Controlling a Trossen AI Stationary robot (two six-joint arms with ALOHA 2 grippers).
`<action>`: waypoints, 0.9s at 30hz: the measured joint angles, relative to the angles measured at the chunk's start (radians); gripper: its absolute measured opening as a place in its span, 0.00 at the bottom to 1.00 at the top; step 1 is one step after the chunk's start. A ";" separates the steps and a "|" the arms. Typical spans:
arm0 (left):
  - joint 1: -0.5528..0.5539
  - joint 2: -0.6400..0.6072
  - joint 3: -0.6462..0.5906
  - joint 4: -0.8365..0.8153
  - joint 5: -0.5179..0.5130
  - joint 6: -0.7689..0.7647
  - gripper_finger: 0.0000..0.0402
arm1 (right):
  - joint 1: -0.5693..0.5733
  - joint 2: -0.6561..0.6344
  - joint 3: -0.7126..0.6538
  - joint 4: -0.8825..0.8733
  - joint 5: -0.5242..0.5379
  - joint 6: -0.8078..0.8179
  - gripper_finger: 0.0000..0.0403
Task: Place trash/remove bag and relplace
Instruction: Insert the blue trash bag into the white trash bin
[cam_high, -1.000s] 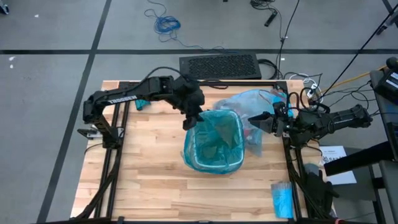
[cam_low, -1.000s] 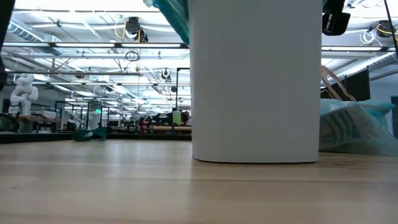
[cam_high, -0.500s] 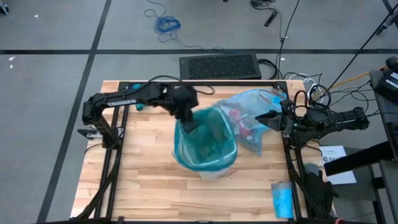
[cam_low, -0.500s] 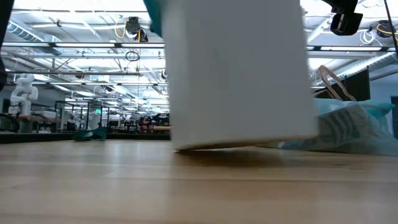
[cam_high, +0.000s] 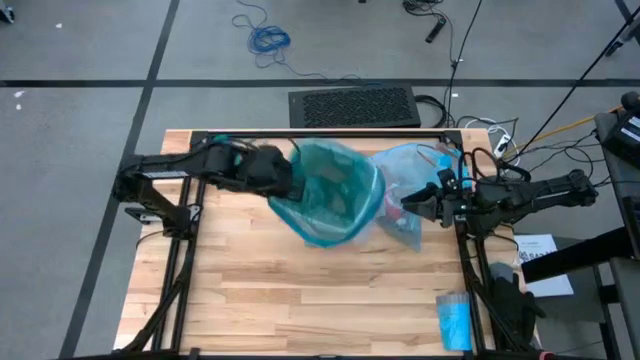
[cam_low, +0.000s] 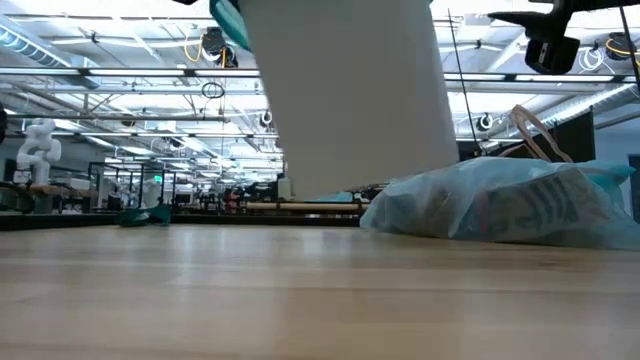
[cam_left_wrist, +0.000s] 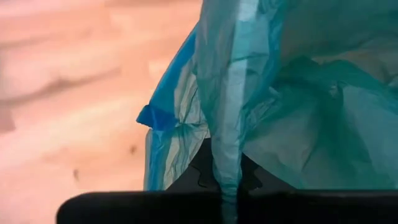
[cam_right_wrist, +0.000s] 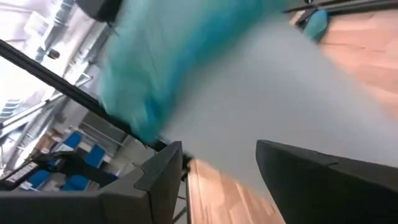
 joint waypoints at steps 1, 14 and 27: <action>-0.008 0.013 -0.001 -0.008 0.018 0.002 0.00 | 0.000 0.006 0.000 0.005 -0.011 0.001 0.49; -0.029 0.033 -0.001 -0.064 0.063 0.004 0.04 | 0.000 0.019 0.000 0.047 -0.062 0.015 0.49; -0.030 0.028 0.058 -0.072 0.103 0.048 0.18 | 0.000 0.022 0.000 0.047 -0.068 0.022 0.49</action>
